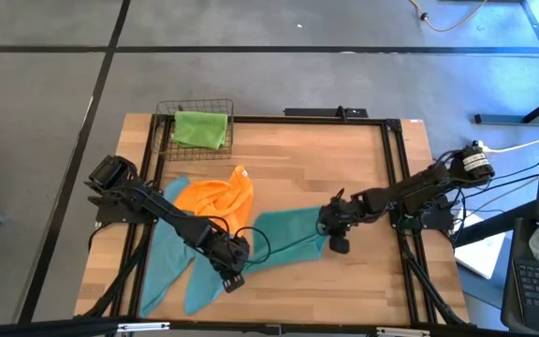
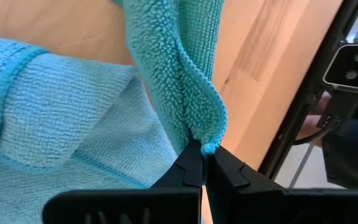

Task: Fold microfiber towels
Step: Fold the blue microfiber cloth

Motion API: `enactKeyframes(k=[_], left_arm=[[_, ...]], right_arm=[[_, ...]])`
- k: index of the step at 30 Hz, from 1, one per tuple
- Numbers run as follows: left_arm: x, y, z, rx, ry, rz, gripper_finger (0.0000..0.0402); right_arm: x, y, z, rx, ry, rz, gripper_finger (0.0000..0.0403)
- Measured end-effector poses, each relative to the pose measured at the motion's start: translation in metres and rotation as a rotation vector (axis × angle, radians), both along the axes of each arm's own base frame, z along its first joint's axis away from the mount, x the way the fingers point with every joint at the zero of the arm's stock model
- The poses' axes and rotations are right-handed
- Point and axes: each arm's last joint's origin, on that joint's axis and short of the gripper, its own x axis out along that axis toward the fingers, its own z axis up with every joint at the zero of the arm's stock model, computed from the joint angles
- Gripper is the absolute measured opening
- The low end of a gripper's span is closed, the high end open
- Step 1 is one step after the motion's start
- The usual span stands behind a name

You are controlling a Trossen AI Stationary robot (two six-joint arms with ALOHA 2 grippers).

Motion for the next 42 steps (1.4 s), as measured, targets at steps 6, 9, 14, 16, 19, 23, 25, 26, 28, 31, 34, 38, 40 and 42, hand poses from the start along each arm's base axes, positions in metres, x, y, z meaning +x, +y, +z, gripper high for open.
enactKeyframes(k=[6,9,14,16,19,23,25,26,28,31,34,38,40,42], left_arm=[[0.003,0.003,0.001,-0.006,-0.012,0.012,0.0],[0.005,0.007,0.001,-0.004,-0.015,0.016,0.0],[0.014,0.018,0.006,0.014,-0.053,-0.003,0.0],[0.02,0.026,0.009,0.032,-0.082,-0.008,0.0],[0.027,0.04,0.011,0.042,-0.097,0.008,0.0],[0.034,0.052,0.014,0.028,-0.11,0.04,0.0],[0.035,0.052,0.015,0.022,-0.121,0.04,0.0],[0.035,0.051,0.015,0.019,-0.121,0.036,0.0],[0.033,0.047,0.016,0.007,-0.119,0.019,0.0],[0.03,0.038,0.016,0.005,-0.12,-0.007,0.0005],[0.026,0.028,0.016,-0.011,-0.117,-0.046,0.0034],[0.021,0.018,0.015,-0.019,-0.103,-0.081,0.01],[0.018,0.016,0.014,0.001,-0.081,-0.064,0.0133],[0.017,0.017,0.014,0.018,-0.07,-0.048,0.016]], right_arm=[[0.01,0.002,0.009,0.017,-0.035,-0.026,0.0069],[0.022,0.004,0.026,0.018,-0.115,-0.021,0.0069],[0.04,0.004,0.055,-0.104,-0.279,-0.038,0.0069],[0.046,0.001,0.058,-0.157,-0.34,-0.073,0.0069],[0.051,-0.006,0.047,-0.158,-0.33,-0.09,0.0069],[0.056,-0.011,0.025,-0.125,-0.246,-0.07,0.0069],[0.059,-0.013,0.015,-0.12,-0.218,-0.053,0.0069],[0.059,-0.014,0.012,-0.111,-0.207,-0.05,0.0069],[0.062,-0.015,0.006,-0.094,-0.194,-0.046,0.0069],[0.062,-0.018,-0.002,-0.071,-0.16,-0.036,0.0069],[0.063,-0.021,-0.004,-0.052,-0.145,-0.037,0.0069],[0.062,-0.027,-0.002,-0.057,-0.141,-0.042,0.0069],[0.063,-0.03,-0.002,-0.063,-0.145,-0.044,0.0069],[0.062,-0.034,-0.002,-0.058,-0.138,-0.042,0.0069]])
